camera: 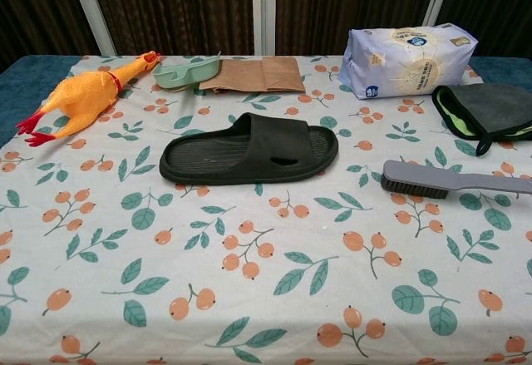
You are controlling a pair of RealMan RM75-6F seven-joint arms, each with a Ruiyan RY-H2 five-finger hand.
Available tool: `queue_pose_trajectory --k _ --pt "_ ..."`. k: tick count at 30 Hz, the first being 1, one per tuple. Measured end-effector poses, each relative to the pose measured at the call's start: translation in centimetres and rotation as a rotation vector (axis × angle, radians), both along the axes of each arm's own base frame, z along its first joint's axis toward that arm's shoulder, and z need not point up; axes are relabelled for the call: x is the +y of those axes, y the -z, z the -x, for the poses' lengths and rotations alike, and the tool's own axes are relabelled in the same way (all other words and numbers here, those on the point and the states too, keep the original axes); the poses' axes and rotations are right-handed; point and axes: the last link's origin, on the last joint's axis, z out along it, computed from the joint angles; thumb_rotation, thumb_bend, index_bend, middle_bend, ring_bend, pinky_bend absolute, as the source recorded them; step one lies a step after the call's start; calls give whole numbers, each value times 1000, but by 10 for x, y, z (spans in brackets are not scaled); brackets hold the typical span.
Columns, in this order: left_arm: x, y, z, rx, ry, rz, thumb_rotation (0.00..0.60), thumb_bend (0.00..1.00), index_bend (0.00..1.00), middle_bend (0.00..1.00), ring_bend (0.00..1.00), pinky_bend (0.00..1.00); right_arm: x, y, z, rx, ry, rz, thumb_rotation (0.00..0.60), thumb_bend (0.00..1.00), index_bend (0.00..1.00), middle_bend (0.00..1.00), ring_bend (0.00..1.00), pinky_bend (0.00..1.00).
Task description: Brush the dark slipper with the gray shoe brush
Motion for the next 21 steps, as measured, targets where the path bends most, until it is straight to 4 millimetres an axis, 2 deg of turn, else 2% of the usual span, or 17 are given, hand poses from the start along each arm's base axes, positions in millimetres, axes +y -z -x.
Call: queue_pose_trajectory --k 12,17,21 --pt "-10 0 1 -19 -1 -12 600 14 162 182 75 188 -10 5 -6 -5 1 -62 600 83 179 265 210 280" --pt "-11 3 3 -29 -3 1 600 14 162 183 74 189 -29 22 -10 6 22 -175 600 75 179 268 219 292" --pt "-13 4 7 -38 -13 4 600 15 162 183 75 189 -50 48 -13 24 45 -301 600 75 183 273 219 295"
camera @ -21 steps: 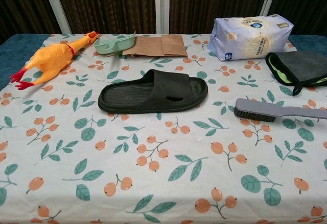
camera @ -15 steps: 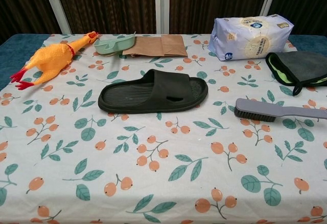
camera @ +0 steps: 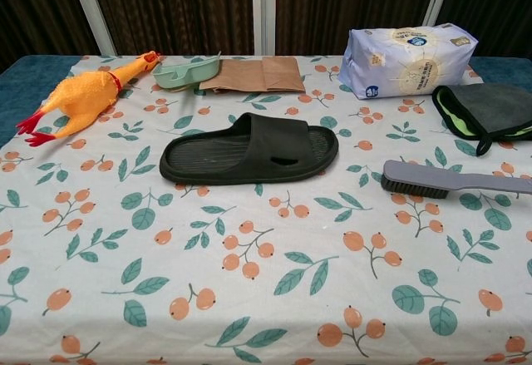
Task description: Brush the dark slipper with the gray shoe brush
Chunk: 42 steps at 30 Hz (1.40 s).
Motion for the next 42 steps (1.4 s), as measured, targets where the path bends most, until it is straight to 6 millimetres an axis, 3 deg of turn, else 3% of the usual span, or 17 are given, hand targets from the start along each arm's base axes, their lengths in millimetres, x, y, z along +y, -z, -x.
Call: queue_pose_trajectory --k 7,15,22,42 --pt "-5 0 8 -14 -26 5 600 14 162 183 75 189 -43 53 1 33 45 -164 600 75 317 378 302 371" --pt "-8 -1 14 -21 -39 3 600 14 162 182 74 189 -67 88 2 39 87 -265 600 77 401 444 366 401" --pt "-8 -3 17 -23 -46 -6 600 14 162 182 74 189 -74 101 1 20 116 -309 600 78 451 482 420 460" --pt "-11 -8 19 -17 -57 -26 600 14 162 182 74 189 -85 113 -8 -166 230 -373 600 121 703 645 736 868"
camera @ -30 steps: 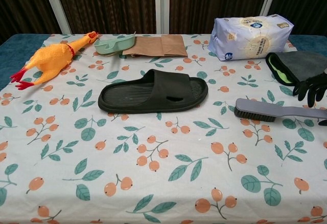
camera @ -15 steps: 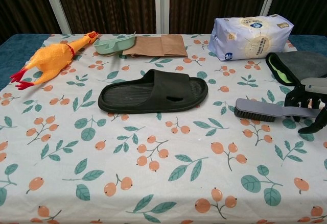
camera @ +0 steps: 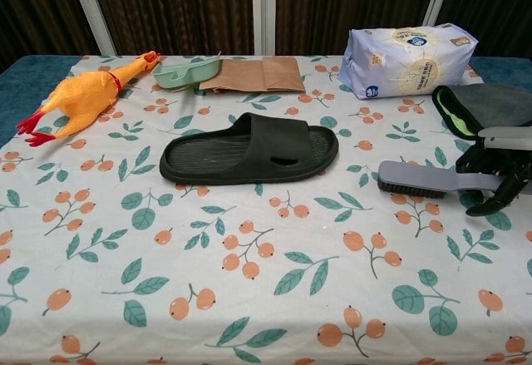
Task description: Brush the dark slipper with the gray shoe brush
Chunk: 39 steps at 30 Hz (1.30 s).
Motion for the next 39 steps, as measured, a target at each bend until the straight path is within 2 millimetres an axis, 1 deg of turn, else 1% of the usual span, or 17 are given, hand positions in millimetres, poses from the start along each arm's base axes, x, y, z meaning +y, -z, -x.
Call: queue_pose_trajectory --k 5,9,11,13,16,18,19,22,25,27,31,35,37,39 --pt "-2 -1 2 -2 -4 -3 600 14 162 182 75 188 -1 4 -3 -40 27 -2 600 164 806 733 849 985" --pt "-2 0 2 -7 -5 -3 600 14 162 182 74 189 -1 5 -6 -67 46 -15 600 179 888 802 926 1000" --pt "-2 0 3 -9 -6 -4 600 14 162 182 75 189 -2 4 -9 -75 44 -19 600 211 938 834 964 1000" --pt "-1 0 3 -11 -5 -5 600 15 162 183 75 188 -2 4 -11 -81 42 -23 600 316 983 861 993 1000" --pt "-1 0 3 -11 -1 -8 600 14 162 183 74 189 -3 2 -14 -89 38 -27 600 476 1000 892 1000 1000" --pt "0 -1 3 -9 5 -13 600 14 162 183 75 189 -3 -1 -16 -90 31 -27 600 551 1000 912 1000 1000" --pt "2 -2 3 -9 10 -14 600 14 162 183 75 189 -4 -3 -18 -91 24 -27 600 586 1000 918 1000 1000" --pt "8 -4 0 -7 34 -9 600 14 162 182 74 189 -5 -12 -23 -91 -4 -21 600 621 1000 925 1000 1000" --pt "20 -7 -8 -7 80 1 600 13 165 183 74 189 -8 -25 -30 -75 -50 -12 600 627 1000 926 1000 1000" --pt "32 -8 -17 -11 122 11 600 13 170 183 75 189 -11 -35 -37 -62 -87 -2 600 628 1000 928 1000 1000" --pt "59 -5 -37 -39 209 43 600 13 174 183 74 189 -22 -59 -60 -45 -176 30 600 628 1000 929 1000 1000" --pt "91 8 -60 -81 282 121 600 13 174 183 75 189 -36 -79 -87 -21 -267 54 600 628 1000 931 1000 1000" --pt "105 16 -70 -104 302 167 600 13 174 183 75 189 -42 -85 -100 -16 -303 56 600 628 1000 933 1000 1000" --pt "121 28 -82 -134 314 229 600 14 174 183 75 190 -46 -87 -110 -12 -327 53 600 628 1000 934 1000 1000"
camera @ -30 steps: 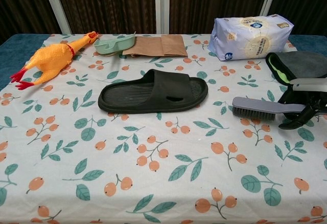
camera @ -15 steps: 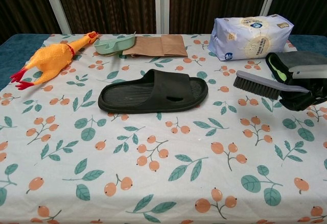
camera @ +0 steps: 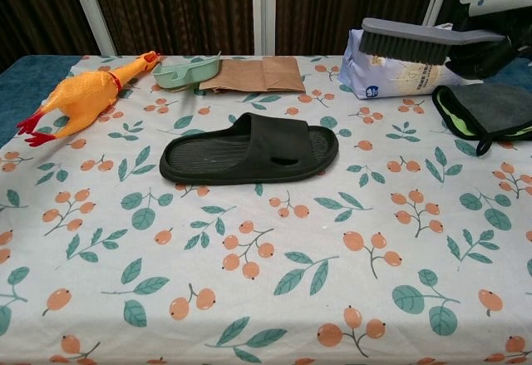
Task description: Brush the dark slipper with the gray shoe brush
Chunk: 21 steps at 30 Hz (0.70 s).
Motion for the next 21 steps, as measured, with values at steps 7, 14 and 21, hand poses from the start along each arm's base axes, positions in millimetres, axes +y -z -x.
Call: queue_pose_trajectory --k 7,14,21 --pt "51 59 -43 -39 6 229 600 15 174 182 75 190 -10 15 -23 38 -73 -35 600 628 1000 934 1000 1000" --pt "80 124 -80 -63 -35 379 600 15 161 182 75 193 -20 36 -38 80 -140 -39 600 628 1000 933 1000 1000" --pt "93 164 -104 -94 -77 452 600 14 161 182 75 194 -27 49 -41 100 -158 12 600 629 1000 933 1000 1000"
